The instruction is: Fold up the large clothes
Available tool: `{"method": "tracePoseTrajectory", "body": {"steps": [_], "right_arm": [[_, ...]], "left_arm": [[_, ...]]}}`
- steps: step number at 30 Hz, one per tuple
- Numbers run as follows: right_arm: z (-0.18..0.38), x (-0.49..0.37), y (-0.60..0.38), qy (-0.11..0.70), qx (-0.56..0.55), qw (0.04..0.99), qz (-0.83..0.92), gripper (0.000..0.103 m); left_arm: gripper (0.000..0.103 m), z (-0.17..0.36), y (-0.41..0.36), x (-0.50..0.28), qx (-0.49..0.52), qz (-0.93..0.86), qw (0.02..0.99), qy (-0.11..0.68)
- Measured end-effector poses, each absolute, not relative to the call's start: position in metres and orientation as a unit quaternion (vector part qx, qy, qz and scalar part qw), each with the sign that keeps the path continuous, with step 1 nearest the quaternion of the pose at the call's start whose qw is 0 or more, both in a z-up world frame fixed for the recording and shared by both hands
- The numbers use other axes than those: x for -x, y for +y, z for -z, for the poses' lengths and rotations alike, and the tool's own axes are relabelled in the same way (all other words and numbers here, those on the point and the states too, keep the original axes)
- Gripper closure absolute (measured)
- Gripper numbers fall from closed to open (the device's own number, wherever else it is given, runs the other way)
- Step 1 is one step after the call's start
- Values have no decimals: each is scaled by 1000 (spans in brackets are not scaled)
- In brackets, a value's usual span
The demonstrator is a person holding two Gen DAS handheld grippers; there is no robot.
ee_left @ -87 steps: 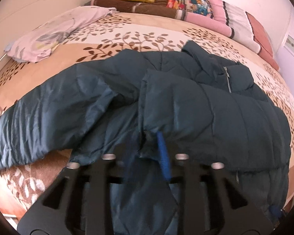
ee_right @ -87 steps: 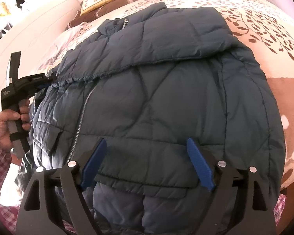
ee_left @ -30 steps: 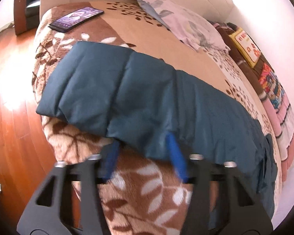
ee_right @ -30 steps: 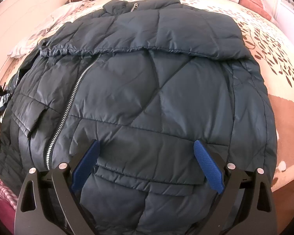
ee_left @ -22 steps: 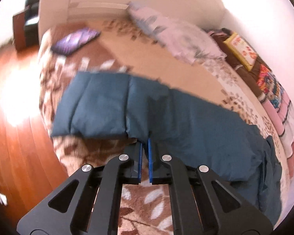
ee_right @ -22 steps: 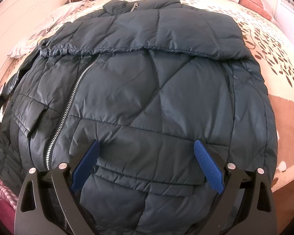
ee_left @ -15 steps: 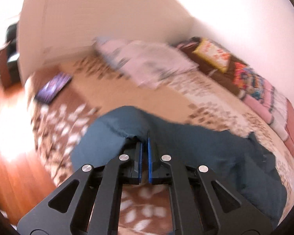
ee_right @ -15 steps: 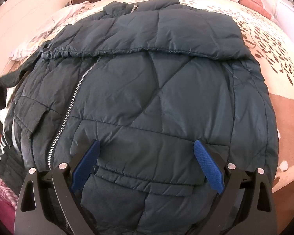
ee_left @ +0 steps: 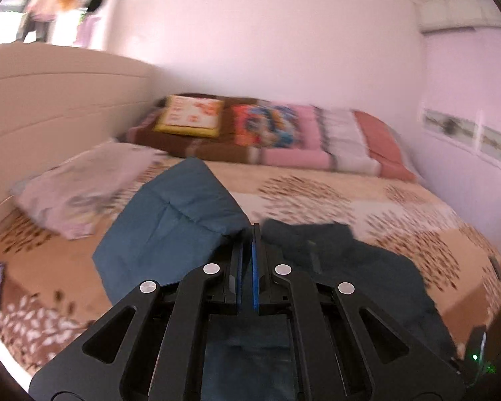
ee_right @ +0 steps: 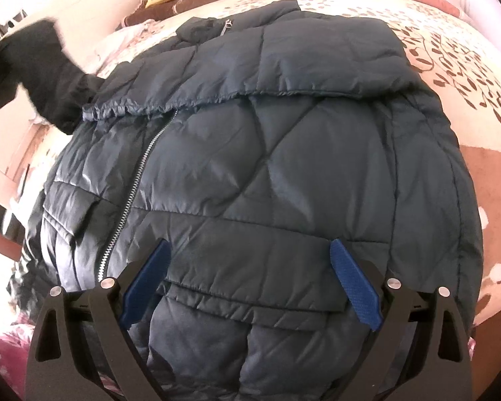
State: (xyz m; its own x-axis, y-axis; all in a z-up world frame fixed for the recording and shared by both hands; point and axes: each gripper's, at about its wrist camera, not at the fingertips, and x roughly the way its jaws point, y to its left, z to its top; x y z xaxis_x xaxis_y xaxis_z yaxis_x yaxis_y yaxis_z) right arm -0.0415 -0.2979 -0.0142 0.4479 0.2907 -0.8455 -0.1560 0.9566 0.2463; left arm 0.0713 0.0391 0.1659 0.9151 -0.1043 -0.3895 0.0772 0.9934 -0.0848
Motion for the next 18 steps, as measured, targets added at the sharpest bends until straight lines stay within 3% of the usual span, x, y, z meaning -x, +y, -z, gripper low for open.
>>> {"method": "tracePoseTrajectory", "body": {"steps": [7, 15, 16, 18], "right_arm": [[12, 41, -307, 503, -92, 847, -144, 10], [12, 41, -314, 503, -105, 845, -148, 11], [12, 41, -314, 504, -105, 845, -148, 11], [13, 41, -314, 505, -103, 844, -147, 11]], "left_arm": [[100, -113, -58, -102, -4, 134, 947, 293], [98, -38, -96, -107, -51, 139, 915, 376], [95, -33, -96, -107, -55, 137, 912, 382], [76, -24, -100, -106, -61, 142, 905, 397]]}}
